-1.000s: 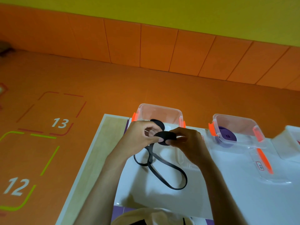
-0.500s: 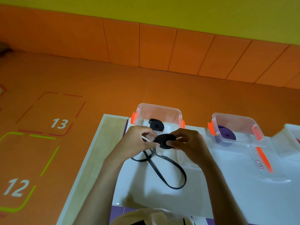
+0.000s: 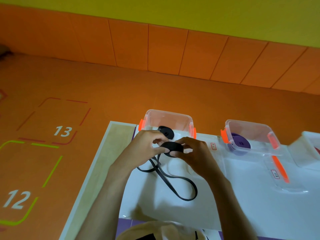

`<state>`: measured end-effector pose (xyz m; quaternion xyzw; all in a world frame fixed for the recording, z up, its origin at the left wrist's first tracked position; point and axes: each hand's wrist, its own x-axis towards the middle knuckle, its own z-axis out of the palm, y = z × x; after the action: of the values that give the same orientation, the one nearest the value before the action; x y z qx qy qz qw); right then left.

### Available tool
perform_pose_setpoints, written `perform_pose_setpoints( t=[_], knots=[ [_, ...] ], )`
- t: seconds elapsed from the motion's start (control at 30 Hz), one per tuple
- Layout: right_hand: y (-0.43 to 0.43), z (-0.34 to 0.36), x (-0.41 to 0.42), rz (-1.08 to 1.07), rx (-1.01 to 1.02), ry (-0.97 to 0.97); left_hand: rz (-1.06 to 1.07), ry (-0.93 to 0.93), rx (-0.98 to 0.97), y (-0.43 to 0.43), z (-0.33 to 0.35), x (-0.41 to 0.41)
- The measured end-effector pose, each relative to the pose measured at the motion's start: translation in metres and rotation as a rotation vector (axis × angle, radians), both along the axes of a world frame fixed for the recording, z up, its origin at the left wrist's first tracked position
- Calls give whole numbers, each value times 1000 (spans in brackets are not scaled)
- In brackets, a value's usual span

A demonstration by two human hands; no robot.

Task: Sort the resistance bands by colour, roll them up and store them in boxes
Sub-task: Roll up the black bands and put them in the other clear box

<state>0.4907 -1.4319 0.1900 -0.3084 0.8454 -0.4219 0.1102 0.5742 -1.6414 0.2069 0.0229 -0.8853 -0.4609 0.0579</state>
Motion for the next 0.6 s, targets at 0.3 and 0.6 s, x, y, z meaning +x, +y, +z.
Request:
perform_pose_setpoints(
  t=[0.3,0.6],
  knots=[
    [6,6,2,-26,-505,-556,6,13,215,5,-1,7],
    [8,17,-3,18,-317,-156,-56,62,129,5,2,3]
  ],
)
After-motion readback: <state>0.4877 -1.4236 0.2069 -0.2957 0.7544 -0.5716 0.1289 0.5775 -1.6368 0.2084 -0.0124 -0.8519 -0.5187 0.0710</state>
